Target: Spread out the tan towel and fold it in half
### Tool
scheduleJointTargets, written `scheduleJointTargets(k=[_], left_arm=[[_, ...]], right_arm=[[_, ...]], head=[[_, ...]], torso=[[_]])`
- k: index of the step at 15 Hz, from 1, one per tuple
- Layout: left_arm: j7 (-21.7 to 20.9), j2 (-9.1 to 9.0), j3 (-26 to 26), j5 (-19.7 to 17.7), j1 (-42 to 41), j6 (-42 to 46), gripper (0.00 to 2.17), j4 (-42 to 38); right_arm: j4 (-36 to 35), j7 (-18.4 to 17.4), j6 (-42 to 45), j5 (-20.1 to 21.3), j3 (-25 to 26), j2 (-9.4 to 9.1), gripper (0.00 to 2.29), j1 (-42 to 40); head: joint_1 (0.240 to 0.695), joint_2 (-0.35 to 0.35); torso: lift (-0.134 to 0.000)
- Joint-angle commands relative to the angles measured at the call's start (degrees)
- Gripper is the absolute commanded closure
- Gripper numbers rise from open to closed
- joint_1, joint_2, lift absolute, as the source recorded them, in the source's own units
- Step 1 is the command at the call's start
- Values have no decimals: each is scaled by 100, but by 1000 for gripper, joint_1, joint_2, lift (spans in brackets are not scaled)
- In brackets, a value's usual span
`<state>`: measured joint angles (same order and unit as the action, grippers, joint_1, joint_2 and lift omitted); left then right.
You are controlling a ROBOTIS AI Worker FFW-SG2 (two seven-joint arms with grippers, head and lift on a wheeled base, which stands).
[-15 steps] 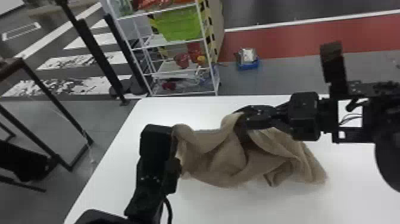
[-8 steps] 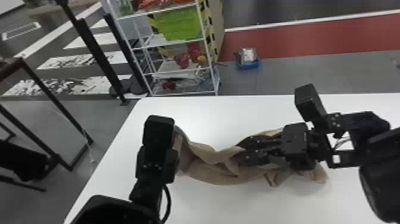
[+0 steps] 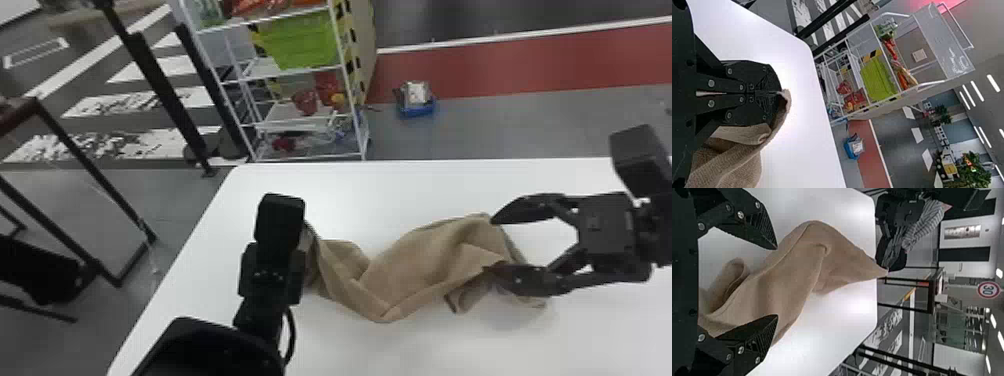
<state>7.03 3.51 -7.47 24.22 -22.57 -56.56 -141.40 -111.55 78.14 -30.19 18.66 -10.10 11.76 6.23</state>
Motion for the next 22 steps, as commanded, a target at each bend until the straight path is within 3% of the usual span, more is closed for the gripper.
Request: scheduleJointTargets(k=[1,3,5,8,14,22], left_arm=[[0,0,0,-5,51,0,2142,78],[9,0,9,12,51,0,2142,86],[0,0,44,21,60,0,2142,113],[9,0,62,30,86,0,2142,174],[9,-26,18,38,86,0,2142,209],[0,-26,9,30,42,-18,2142,166]], right_arm=[[-174,19,105,252,421,11,174,1],[-297,19,210,542,544,55,191,-96],[-446,19,263,709,491,406,198,-377],[-543,19,263,1017,377,740,205,-535],[72,19,316,1887,-256,714,336,-315],[714,19,509,2362,-696,538,505,-34]], head=[[695,327],[695,289],[695,251],[695,228],[695,206],[695,224]], torso=[[-124],[-124],[-124],[-124],[-124],[-124]])
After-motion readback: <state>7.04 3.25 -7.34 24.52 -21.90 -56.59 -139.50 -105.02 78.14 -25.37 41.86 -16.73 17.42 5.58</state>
